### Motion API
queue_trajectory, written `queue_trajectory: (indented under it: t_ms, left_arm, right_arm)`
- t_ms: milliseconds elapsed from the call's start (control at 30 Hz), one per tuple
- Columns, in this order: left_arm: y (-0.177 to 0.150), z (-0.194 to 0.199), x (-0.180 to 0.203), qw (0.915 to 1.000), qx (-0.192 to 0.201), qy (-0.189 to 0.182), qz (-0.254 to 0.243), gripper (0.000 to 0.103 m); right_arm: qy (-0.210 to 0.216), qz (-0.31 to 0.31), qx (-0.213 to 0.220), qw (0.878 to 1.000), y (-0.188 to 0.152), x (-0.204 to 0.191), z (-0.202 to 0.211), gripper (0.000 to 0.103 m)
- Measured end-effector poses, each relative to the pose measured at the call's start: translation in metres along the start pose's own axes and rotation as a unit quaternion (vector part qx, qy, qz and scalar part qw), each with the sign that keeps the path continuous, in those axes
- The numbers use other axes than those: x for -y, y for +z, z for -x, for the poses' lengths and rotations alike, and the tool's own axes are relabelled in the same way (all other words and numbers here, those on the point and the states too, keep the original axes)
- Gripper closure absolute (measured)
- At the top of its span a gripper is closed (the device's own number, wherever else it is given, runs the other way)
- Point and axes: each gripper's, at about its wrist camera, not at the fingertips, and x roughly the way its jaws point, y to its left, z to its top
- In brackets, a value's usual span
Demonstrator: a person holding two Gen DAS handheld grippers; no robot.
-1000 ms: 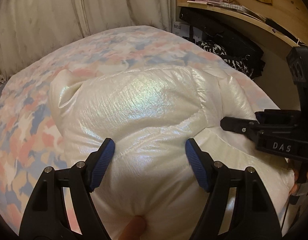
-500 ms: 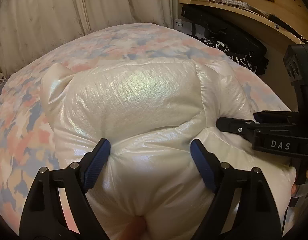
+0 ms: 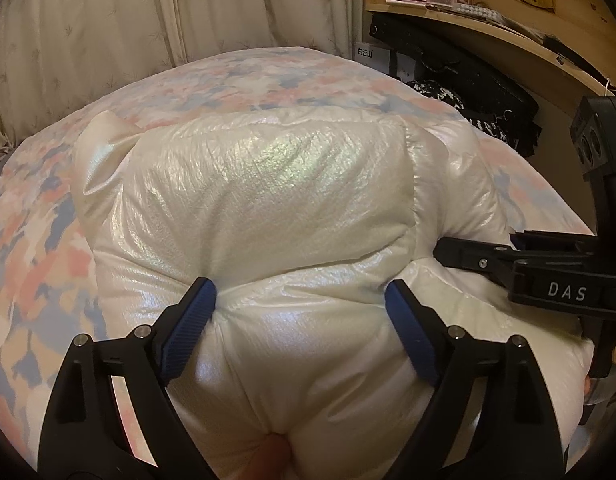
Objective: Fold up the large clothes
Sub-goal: 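Grasp the white jacket bundle with the left tool while the right tool grips its folded end, then open both tools and release the jacket bundle onto the bed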
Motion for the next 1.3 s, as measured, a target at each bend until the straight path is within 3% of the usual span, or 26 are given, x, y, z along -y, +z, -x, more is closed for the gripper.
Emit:
queue_trajectory:
  t_ms: [467, 900, 1067, 1300]
  left_arm:
    - [-0.004, -0.008, -0.006, 1.0, 0.002, -0.008, 0.002, 0.015]
    - [-0.002, 0.016, 0.0, 1.0, -0.004, -0.005, -0.002, 0.015]
    - [0.007, 0.041, -0.009, 0.9993, -0.023, -0.008, 0.026, 0.015]
    - [0.008, 0.09, -0.022, 0.9955, -0.052, -0.045, 0.065, 0.014]
  right_arm:
    - [-0.005, 0.003, 0.0, 1.0, -0.004, -0.001, -0.003, 0.066]
    - [-0.059, 0.03, -0.014, 0.998, 0.004, -0.024, 0.014, 0.062]
    - [-0.078, 0.041, -0.003, 0.996, 0.012, -0.039, 0.041, 0.049]
    - [-0.088, 0.082, 0.035, 0.992, 0.02, -0.072, 0.105, 0.016]
